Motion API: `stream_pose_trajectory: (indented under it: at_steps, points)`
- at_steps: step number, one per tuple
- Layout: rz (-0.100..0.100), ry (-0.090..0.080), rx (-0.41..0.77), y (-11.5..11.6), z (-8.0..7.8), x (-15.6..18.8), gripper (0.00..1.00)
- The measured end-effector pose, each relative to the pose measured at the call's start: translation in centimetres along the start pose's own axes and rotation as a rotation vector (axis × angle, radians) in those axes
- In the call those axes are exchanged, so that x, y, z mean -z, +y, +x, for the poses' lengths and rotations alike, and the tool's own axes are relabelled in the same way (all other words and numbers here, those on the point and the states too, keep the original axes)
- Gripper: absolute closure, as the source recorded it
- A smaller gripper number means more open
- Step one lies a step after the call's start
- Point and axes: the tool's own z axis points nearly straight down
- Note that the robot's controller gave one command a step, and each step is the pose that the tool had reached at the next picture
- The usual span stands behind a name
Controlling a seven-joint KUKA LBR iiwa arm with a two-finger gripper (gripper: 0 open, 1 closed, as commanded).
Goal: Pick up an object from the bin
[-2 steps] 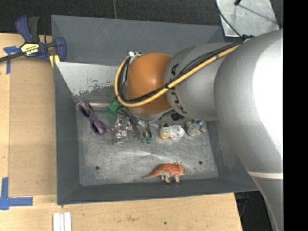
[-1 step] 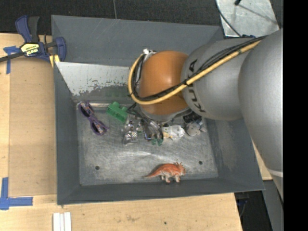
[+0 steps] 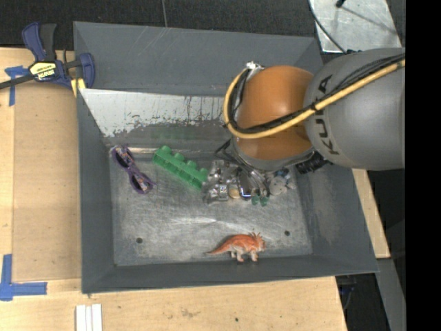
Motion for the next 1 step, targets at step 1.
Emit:
stream_pose_trajectory:
  at_steps: [1]
  points:
    - [-0.002, -0.002, -0.376, 2.32, -2.59, -2.21, 0.0]
